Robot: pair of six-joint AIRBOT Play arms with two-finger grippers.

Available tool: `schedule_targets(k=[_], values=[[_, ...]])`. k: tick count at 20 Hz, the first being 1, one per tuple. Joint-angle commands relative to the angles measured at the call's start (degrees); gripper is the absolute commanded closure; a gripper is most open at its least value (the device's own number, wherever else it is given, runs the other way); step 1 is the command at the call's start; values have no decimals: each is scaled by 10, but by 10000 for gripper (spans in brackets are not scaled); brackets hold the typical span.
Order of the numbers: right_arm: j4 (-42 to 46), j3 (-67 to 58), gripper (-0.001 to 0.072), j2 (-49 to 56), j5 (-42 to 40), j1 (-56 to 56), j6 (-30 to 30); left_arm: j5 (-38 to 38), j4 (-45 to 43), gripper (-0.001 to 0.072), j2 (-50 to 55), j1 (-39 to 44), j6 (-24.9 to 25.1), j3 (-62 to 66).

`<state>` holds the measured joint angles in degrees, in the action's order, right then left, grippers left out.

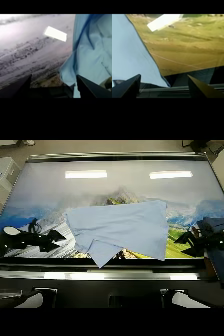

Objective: Fold the clothes and pants, and hang the long-sleeved shirts on hangers.

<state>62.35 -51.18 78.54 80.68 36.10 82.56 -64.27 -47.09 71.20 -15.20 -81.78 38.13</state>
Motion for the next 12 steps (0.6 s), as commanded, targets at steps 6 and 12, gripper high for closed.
schedule_targets(k=[6, 12], values=[[-23, 31, 33, 0, 20, 4, -18, 116, 138, 132, 41, 132, 45, -72], [-6, 56, 39, 0, 10, 4, -19, 113, 146, 687, 18, 128, 54, -61]])
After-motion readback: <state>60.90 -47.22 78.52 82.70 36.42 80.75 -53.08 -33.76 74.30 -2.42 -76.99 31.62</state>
